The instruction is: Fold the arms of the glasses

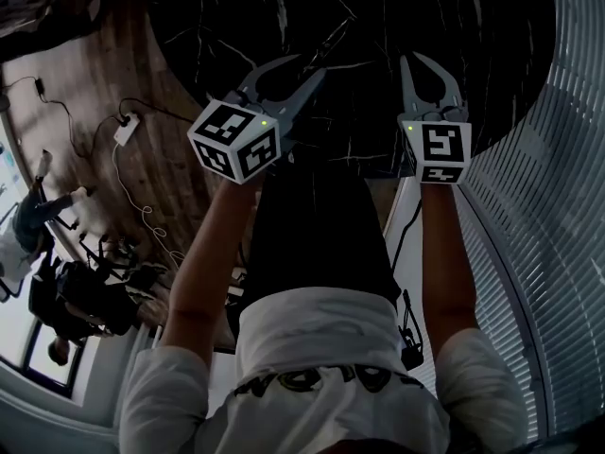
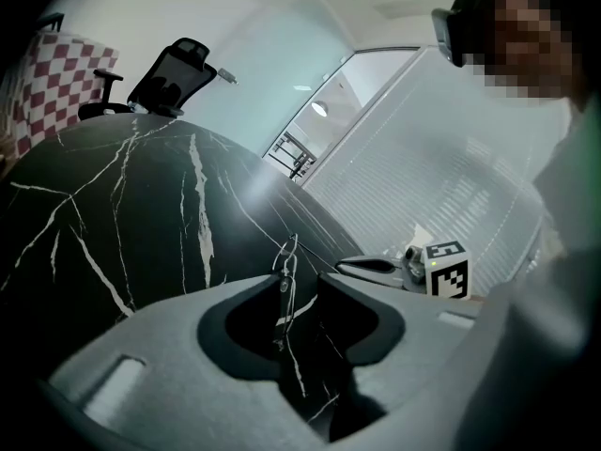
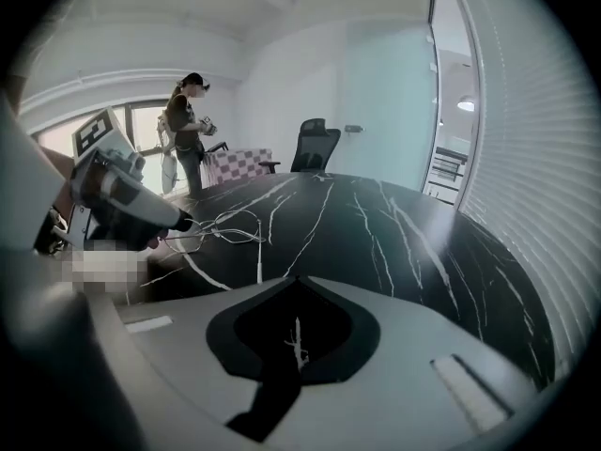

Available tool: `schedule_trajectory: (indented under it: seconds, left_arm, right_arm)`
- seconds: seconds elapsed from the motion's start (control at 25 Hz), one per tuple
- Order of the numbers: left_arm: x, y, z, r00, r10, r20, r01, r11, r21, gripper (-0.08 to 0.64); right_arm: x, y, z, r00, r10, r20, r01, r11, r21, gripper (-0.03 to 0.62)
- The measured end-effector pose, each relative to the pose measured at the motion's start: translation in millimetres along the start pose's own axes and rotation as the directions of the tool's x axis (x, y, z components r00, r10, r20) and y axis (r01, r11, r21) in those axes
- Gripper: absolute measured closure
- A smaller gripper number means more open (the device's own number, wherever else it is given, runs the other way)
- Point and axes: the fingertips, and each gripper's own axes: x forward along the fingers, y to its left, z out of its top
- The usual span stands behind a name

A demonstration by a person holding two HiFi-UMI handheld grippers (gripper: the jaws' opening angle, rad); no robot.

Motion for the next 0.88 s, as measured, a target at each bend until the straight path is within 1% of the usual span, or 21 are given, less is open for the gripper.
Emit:
schedule_trajectory:
  seconds: [0.24, 0.4, 0.64, 0.88]
  left_arm:
    - [-1.0, -4.5, -3.2, 1.0, -0.019, 0.012, 0.019, 1.0, -0.023, 0.431]
    - [-1.2, -8.2, -5.4, 0.999, -0.028, 0.015, 0.029, 0.999, -0.044, 0.431]
    - [1.5, -10.4, -11.8, 0.999, -0.037, 0.007, 0.037, 0.998, -0.054, 0.431]
    - [6.6, -21.4, -17.0, 0.997, -0.08, -0.005, 0.08, 0.994, -0.073, 0.431]
  right_arm:
    - [2.8, 18.7, -7.4, 0.999, 0.041, -0.027, -0.041, 0.999, -0.007, 0.592]
    - [1.5, 31.9, -8.2, 0.997, 0.066, -0.028, -0.066, 0.998, -0.001, 0.592]
    - [4.1, 52.7, -6.4, 0.994, 0.107, -0.022, -0.107, 0.994, 0.006, 0.592]
    - [6.6, 76.8, -2.5, 0.988, 0.155, -0.019, -0.155, 0.988, -0.018, 0.592]
